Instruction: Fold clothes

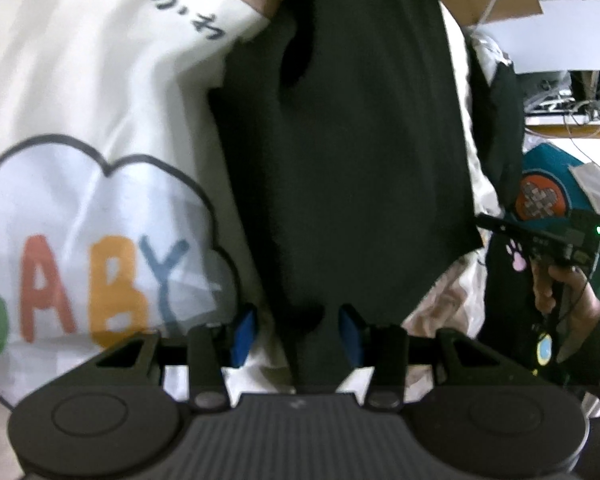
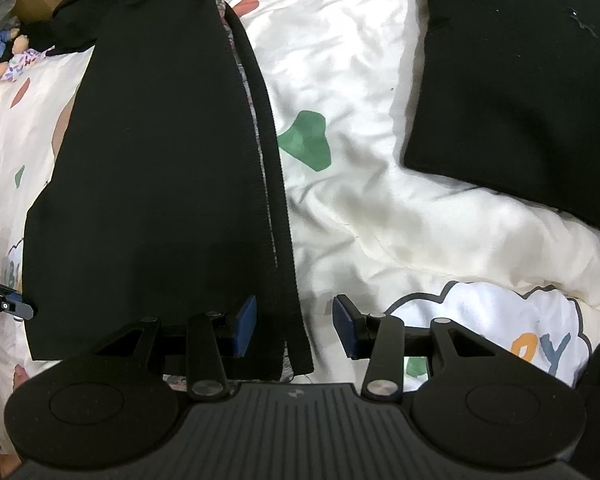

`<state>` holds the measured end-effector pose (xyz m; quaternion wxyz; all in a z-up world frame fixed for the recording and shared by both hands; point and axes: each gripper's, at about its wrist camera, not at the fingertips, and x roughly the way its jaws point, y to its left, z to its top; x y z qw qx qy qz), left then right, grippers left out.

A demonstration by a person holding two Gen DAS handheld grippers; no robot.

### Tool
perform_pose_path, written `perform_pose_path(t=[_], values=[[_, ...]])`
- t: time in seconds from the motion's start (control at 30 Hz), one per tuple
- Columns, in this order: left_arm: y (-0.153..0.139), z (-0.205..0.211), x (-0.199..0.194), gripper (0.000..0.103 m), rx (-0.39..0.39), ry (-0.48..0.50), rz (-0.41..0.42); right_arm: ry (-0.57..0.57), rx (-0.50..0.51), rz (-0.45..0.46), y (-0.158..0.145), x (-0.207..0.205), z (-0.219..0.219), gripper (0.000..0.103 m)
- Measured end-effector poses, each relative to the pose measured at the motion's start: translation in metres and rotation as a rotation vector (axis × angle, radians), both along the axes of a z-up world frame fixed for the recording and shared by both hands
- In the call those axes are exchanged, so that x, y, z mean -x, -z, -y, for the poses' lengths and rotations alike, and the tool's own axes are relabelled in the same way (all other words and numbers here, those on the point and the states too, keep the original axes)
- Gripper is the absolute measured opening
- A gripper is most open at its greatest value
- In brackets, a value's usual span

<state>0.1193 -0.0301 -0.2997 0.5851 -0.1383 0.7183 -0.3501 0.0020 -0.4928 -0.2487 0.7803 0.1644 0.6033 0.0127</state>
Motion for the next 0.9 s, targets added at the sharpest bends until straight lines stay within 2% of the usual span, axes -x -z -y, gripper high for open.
perform_pose_path(t=[0.2,0.33,0.57,0.67,0.9], values=[[0.013,0.004,-0.003,0.047,0.002,-0.039,-0.026,-0.002,-0.01,-0.017,0.006,0.002,0.001,0.047],[0.016,0.008,-0.006,0.051,0.014,-0.062,-0.037,0.015,-0.026,-0.023,0.008,0.004,0.006,0.047],[0.015,0.017,-0.006,0.053,0.044,-0.039,-0.02,0.093,-0.118,-0.063,0.019,0.011,0.02,0.047],[0.012,0.023,-0.002,0.059,0.055,0.0,0.007,0.092,-0.156,-0.073,0.026,0.014,0.016,0.047],[0.018,0.017,-0.004,0.059,0.098,-0.038,-0.014,0.119,-0.183,-0.088,0.041,0.011,0.013,0.047]])
